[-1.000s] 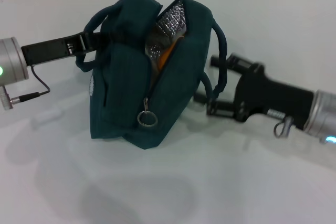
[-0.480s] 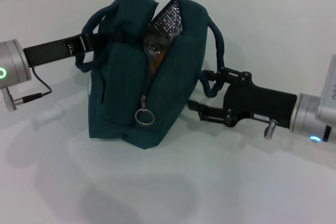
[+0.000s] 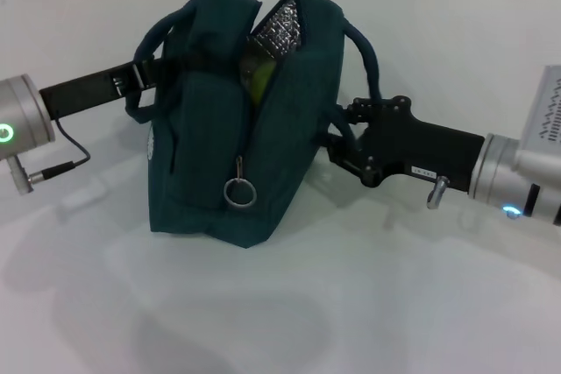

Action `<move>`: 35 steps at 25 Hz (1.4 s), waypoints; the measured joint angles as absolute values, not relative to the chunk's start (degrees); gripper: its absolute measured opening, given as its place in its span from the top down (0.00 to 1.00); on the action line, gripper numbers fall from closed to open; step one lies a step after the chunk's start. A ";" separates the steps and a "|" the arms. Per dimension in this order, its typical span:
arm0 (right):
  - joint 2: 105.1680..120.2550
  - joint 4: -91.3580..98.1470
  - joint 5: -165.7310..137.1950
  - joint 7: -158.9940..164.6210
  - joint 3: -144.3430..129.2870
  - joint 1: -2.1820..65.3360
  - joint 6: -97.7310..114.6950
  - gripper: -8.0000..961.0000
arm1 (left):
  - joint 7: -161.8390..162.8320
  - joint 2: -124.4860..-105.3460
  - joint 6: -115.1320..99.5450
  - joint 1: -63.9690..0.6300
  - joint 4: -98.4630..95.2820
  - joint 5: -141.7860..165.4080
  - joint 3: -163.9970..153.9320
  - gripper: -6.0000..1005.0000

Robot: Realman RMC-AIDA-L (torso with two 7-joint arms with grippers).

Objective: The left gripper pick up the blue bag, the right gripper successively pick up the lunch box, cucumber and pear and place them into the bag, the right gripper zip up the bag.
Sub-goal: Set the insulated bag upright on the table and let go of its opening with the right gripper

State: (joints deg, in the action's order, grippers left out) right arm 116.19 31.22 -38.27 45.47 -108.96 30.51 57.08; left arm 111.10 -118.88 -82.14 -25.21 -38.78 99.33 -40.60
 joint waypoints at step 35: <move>113.05 14.28 -25.72 37.16 -104.08 21.77 99.99 0.89 | 101.32 -119.48 -97.88 -23.70 -24.23 98.52 -35.75 0.95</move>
